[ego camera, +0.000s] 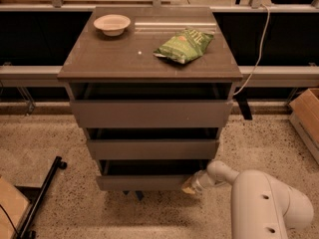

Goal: Close bottom drawer

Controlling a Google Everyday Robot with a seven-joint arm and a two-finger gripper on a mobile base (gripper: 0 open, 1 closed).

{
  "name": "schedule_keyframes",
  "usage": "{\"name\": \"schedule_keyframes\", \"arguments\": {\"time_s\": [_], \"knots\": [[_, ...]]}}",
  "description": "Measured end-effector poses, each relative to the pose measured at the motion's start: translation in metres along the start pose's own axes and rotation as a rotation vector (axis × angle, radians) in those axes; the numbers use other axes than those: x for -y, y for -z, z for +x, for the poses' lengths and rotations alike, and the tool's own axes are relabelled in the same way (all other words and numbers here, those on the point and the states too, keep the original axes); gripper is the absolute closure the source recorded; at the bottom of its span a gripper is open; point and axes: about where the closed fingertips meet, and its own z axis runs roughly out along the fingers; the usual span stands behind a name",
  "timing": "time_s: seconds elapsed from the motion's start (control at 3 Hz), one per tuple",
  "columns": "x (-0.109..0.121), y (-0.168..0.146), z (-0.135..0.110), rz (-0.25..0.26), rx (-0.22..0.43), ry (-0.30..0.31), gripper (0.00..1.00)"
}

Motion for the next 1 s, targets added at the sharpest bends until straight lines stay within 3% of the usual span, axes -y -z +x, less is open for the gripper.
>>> {"name": "schedule_keyframes", "arguments": {"time_s": [1.0], "knots": [[-0.0067,-0.0072,0.0005,-0.013,-0.001,0.000,0.00]]}}
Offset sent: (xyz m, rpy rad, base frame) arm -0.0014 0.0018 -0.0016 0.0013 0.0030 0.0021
